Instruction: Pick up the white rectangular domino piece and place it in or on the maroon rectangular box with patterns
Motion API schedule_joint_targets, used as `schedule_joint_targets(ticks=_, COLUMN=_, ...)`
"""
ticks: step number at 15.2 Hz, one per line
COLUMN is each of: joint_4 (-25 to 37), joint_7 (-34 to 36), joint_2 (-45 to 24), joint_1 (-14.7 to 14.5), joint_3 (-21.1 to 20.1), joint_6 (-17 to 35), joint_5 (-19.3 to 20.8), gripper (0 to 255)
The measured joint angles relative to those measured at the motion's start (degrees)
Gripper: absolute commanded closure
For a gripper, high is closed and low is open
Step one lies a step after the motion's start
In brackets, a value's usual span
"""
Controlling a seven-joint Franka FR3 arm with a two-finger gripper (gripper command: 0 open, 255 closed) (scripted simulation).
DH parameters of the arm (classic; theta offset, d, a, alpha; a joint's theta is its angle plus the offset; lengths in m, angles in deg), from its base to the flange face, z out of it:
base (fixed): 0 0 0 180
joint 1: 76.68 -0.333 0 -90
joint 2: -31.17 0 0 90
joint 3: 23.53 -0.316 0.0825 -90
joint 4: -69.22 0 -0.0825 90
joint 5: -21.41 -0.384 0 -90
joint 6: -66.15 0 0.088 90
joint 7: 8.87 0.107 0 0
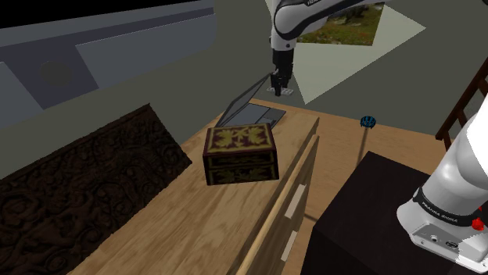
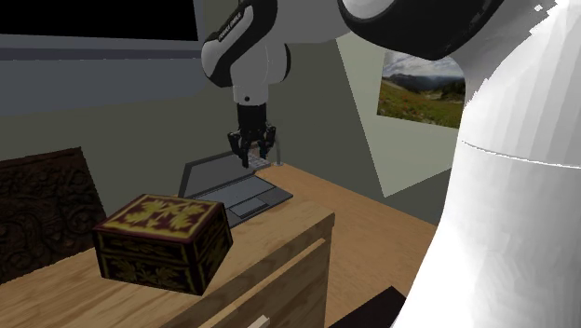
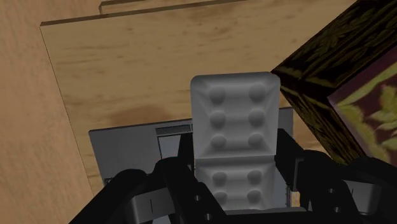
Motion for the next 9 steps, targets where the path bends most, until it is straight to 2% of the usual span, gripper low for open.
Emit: schedule_joint_targets(ticks=9, joint_4=1.3, joint_7=12.1, joint_2=-0.6, joint_1=-6.5, joint_3=-5.4, joint_6=-0.6, joint_5=0.6, gripper=255)
